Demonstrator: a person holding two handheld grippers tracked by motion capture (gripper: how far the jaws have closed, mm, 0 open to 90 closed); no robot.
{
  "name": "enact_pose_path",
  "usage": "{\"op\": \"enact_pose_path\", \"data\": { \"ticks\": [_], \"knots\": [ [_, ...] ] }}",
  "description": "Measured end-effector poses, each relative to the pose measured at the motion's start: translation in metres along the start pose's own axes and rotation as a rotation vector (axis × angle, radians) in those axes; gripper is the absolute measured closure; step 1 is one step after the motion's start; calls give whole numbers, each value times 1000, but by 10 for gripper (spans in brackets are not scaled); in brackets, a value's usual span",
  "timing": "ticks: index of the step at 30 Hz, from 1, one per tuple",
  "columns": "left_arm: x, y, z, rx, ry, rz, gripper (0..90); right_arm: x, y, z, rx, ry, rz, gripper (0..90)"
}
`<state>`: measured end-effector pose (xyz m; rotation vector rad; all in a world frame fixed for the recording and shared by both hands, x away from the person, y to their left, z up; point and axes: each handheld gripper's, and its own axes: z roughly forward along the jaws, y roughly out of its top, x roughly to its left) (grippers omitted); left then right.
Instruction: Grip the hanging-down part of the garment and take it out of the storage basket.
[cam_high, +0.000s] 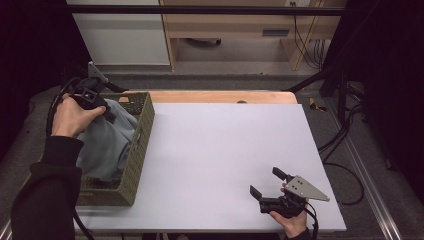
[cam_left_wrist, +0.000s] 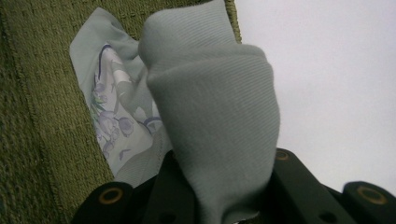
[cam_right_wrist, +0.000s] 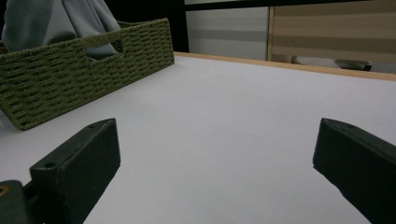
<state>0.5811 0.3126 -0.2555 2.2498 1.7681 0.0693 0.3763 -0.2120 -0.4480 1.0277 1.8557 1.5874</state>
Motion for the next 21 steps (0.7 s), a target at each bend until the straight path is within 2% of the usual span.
{"op": "enact_pose_path", "data": {
  "ticks": [3,4,7,8,9,12,15,21],
  "knots": [
    [0,-1,-1,1,-3,-10,796,0,0,0,2,1,7,11],
    [1,-1,-1,2,2,2,796,0,0,0,3,0,5,11],
    [0,-2,-4,-4,1,-3,796,-1,0,1,2,4,4,11],
    [1,-2,-5,-6,4,9,796,-1,0,1,2,4,4,11],
    [0,-3,-6,-7,0,1,796,0,0,2,1,3,7,10],
    [-1,-3,-13,-16,15,18,796,0,1,4,5,9,12,11],
    [-2,-4,-17,-19,12,11,796,0,1,5,5,13,8,11],
    [-6,-6,-32,-45,15,24,797,1,3,8,3,15,9,11]
  ]
}}
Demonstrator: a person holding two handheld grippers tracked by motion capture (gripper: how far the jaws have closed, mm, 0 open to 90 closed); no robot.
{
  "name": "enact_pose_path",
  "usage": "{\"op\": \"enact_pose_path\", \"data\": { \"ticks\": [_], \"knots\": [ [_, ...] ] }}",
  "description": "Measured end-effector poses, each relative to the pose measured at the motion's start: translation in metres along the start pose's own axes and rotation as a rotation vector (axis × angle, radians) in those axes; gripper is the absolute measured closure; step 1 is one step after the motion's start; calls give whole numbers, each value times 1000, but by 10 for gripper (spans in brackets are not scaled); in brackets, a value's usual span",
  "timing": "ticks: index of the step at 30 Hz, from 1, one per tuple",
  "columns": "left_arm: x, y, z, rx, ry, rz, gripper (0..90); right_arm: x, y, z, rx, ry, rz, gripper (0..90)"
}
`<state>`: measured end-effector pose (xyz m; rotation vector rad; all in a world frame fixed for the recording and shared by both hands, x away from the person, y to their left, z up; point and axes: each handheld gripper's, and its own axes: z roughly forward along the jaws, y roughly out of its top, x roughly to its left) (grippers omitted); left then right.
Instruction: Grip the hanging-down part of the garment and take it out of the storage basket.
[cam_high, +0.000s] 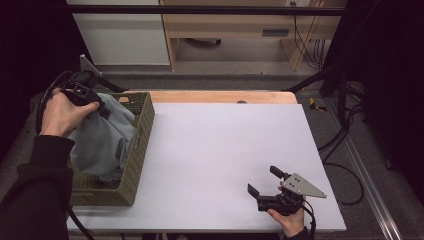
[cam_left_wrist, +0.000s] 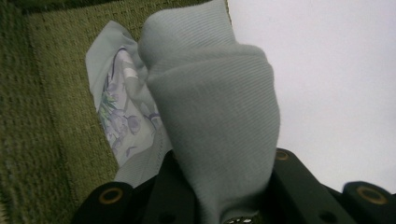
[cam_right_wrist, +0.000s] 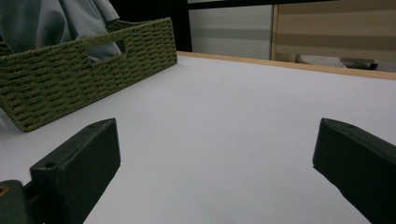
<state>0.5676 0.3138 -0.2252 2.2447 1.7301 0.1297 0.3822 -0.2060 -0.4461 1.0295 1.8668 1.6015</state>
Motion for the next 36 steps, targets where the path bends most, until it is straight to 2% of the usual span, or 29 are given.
{"op": "enact_pose_path", "data": {
  "ticks": [7,14,21,25,26,27,29,31,36],
  "knots": [
    [-1,1,-22,-29,9,2,798,3,5,4,-4,8,-7,11],
    [-3,4,-34,-43,20,2,798,5,12,8,-17,20,-10,11],
    [-8,5,-48,-57,27,11,798,10,31,20,-37,51,-34,11],
    [-8,4,-52,-64,30,8,798,24,48,37,-64,100,-34,11],
    [-8,4,-52,-64,30,8,798,24,48,37,-64,100,-34,11],
    [-8,4,-52,-62,28,6,798,31,54,47,-74,127,-28,11],
    [-7,4,-53,-61,29,6,798,35,57,52,-76,141,-32,11],
    [-7,5,-53,-57,31,8,798,48,65,68,-68,175,-37,12],
    [-7,6,-61,-64,38,8,798,64,74,93,-63,215,-38,18]
  ]
}}
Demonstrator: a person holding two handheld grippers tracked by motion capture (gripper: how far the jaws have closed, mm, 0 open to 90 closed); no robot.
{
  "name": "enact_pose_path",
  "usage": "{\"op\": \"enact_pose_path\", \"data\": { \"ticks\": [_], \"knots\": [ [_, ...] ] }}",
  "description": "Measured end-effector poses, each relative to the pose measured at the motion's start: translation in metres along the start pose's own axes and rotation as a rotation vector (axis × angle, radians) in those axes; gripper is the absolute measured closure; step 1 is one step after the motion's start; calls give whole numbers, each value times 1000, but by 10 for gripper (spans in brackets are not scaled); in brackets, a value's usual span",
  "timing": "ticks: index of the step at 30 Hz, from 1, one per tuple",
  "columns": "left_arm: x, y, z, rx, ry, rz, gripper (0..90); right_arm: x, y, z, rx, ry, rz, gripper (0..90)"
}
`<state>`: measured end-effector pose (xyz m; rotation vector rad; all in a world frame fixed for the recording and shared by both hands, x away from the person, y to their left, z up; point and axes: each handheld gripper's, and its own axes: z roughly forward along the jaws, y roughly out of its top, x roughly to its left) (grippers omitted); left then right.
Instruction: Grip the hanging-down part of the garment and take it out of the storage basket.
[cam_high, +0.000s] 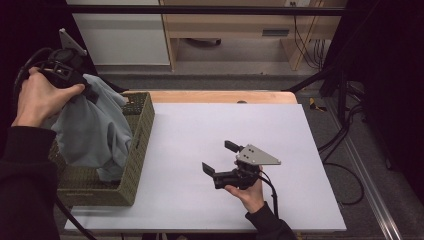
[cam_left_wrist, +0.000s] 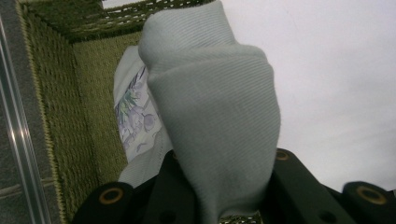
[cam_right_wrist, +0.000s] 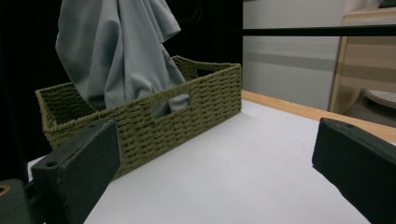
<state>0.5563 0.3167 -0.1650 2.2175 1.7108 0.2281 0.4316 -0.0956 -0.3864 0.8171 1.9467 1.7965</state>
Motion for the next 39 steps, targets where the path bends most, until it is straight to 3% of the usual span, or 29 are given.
{"op": "enact_pose_path", "data": {
  "ticks": [8,20,37,39],
  "knots": [
    [-4,3,-7,-7,1,5,798,5,5,33,16,30,15,24],
    [-8,6,-10,-7,6,14,798,15,11,68,13,74,8,34],
    [-8,5,-18,-15,0,26,798,46,13,133,47,154,13,52],
    [-7,5,-18,-13,1,27,798,52,14,144,55,165,-11,53]
  ]
}}
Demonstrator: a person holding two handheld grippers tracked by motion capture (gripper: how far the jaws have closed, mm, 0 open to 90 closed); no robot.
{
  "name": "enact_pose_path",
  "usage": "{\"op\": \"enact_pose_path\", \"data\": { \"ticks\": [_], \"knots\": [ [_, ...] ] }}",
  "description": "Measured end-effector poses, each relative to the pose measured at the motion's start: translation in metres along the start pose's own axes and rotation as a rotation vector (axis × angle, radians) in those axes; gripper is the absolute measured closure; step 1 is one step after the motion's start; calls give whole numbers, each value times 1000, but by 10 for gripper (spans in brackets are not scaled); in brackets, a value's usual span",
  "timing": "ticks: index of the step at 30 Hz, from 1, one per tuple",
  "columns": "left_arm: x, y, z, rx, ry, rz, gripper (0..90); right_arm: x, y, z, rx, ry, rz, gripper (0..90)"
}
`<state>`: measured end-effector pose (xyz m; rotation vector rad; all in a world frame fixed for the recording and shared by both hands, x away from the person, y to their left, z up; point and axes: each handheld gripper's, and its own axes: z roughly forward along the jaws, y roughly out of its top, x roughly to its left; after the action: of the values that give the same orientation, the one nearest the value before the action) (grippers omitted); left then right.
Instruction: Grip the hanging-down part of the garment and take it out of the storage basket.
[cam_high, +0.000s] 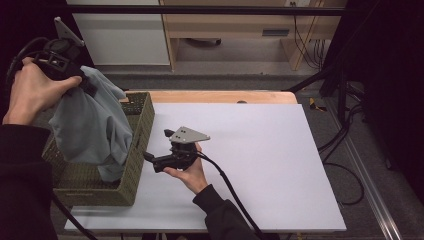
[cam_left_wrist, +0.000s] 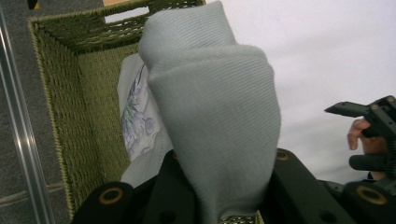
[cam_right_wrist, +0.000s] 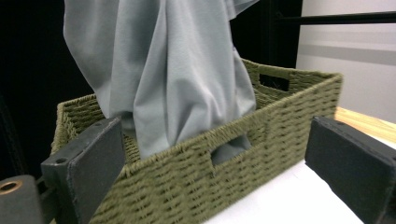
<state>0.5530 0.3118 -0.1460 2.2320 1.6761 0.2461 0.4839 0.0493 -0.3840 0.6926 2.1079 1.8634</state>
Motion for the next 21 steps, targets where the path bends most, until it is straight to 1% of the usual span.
{"op": "enact_pose_path", "data": {
  "ticks": [1,2,3,4,8,9,10,12,13,15,16,17,18,19,20,21],
  "knots": [
    [1,0,0,-1,0,0,798,2,1,4,0,7,6,54],
    [1,-1,0,-2,-1,0,798,3,2,8,0,9,-1,56],
    [1,-1,0,-2,-1,0,798,3,2,8,0,9,-1,56],
    [1,-1,0,-2,-1,-1,798,7,3,17,2,18,6,57],
    [1,-1,0,-2,-4,2,798,13,4,33,5,32,-7,63],
    [1,-1,0,2,-5,1,798,13,4,33,5,32,-7,63],
    [2,-1,1,3,-6,1,798,15,5,40,11,35,4,70],
    [2,-1,2,2,-8,1,797,17,4,46,12,37,9,73],
    [2,-1,2,2,-8,1,797,17,4,46,12,37,9,73],
    [2,-1,2,4,-7,0,798,19,2,55,24,37,0,75],
    [2,-1,1,4,-9,4,797,19,2,56,34,32,7,76],
    [2,-1,1,4,-9,4,797,19,1,59,30,30,-7,77],
    [2,-2,1,3,-8,2,798,18,1,61,32,26,-11,78],
    [2,-2,1,2,-7,3,798,18,1,61,32,26,-11,78],
    [2,-1,1,4,-7,4,798,17,0,64,40,24,0,78],
    [2,-1,1,4,-7,4,797,17,0,67,37,22,-6,78]
  ]
}}
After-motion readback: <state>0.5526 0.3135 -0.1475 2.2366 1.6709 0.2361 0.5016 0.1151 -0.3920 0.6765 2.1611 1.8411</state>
